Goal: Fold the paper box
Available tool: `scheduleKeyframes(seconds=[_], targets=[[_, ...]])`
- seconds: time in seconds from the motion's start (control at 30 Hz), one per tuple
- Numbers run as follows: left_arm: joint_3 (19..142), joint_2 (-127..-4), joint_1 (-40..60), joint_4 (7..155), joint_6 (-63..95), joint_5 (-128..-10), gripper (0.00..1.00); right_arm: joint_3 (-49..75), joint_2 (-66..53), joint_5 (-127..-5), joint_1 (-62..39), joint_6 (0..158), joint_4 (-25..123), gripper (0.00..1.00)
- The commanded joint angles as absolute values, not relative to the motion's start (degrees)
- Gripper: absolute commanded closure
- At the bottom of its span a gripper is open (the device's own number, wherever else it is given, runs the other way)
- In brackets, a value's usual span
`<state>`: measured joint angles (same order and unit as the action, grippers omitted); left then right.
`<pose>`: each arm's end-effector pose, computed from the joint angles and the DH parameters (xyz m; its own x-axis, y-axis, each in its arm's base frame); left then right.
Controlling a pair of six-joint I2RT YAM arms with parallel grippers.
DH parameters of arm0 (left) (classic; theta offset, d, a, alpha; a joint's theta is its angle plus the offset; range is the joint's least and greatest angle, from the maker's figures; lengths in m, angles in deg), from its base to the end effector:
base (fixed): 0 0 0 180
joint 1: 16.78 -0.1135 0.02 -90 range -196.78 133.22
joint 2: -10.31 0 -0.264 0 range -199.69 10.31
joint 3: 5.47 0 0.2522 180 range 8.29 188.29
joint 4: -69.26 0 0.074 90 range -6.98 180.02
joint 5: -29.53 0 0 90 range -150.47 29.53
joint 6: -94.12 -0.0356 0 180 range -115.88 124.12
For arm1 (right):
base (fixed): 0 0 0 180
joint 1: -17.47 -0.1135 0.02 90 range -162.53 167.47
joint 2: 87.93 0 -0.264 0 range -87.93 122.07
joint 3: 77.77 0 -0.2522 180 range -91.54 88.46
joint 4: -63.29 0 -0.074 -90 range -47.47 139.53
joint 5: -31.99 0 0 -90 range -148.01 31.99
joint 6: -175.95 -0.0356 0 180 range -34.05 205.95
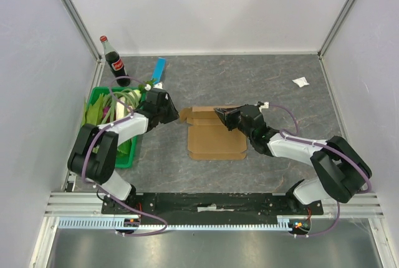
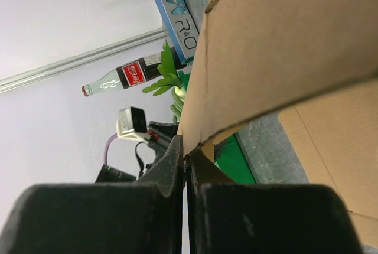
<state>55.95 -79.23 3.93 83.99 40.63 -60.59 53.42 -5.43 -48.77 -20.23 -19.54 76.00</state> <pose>0.2999 -0.1135 0.1841 -0.7226 -0.3629 -0.5884 -0.0931 0.8945 -0.4373 0.2387 0.1773 0.1963 -0.3917 0.8994 0.1940 0.4025 -0.0221 0.9151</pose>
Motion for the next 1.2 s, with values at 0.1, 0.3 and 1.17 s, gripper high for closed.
scheduleKeyframes(seconds=[0.1, 0.3, 1.17], targets=[[57.86, -80.92, 4.58, 83.54, 37.17, -72.23, 0.71, 50.93, -4.17, -48.34, -19.89, -19.78, 75.36, 1.0], [54.44, -75.83, 5.02, 79.68, 36.99, -78.66, 0.71, 50.85, -4.08, -47.9, -19.89, -20.13, 74.93, 1.0], [46.75, -63.67, 4.59, 76.77, 39.98, -56.15, 0.68, 50.67, -3.91, -47.9, -19.89, -20.05, 74.05, 1.0]])
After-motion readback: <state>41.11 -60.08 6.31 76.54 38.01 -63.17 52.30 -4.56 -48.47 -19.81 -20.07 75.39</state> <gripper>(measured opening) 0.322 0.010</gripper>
